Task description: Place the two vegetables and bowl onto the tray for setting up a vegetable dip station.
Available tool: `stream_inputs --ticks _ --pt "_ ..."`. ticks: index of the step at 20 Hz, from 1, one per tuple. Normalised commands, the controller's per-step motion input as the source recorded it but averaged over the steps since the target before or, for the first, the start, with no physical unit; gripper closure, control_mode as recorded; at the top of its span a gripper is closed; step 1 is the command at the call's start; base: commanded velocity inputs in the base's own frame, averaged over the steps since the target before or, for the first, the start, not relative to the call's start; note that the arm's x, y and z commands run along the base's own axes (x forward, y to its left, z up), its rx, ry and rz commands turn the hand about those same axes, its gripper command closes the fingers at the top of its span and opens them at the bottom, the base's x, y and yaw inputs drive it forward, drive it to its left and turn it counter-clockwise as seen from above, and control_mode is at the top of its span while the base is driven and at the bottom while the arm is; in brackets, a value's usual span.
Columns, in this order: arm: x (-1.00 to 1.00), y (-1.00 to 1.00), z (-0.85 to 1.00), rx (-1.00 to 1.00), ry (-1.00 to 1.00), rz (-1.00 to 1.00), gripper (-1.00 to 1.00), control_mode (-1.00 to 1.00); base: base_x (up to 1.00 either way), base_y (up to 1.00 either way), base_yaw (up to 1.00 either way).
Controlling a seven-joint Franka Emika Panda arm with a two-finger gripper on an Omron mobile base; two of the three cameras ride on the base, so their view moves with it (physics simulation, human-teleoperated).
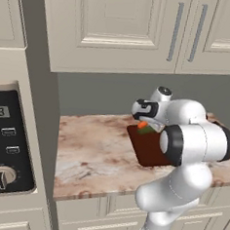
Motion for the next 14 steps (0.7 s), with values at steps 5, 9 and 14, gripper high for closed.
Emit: stream_inputs --ticks 5,9,14 --pt "-0.02 -0.55 0.0 0.09 -0.07 -0.09 1.0 -1.0 0.0 0.0 0.0" --pt "-0.08 -0.4 -0.01 0.05 -0.08 -0.04 1.0 -1.0 0.0 0.0 0.0" --pt "-0.02 -0.22 -0.08 0.0 -0.11 -0.01 1.0 -1.0 0.0 0.0 0.0"
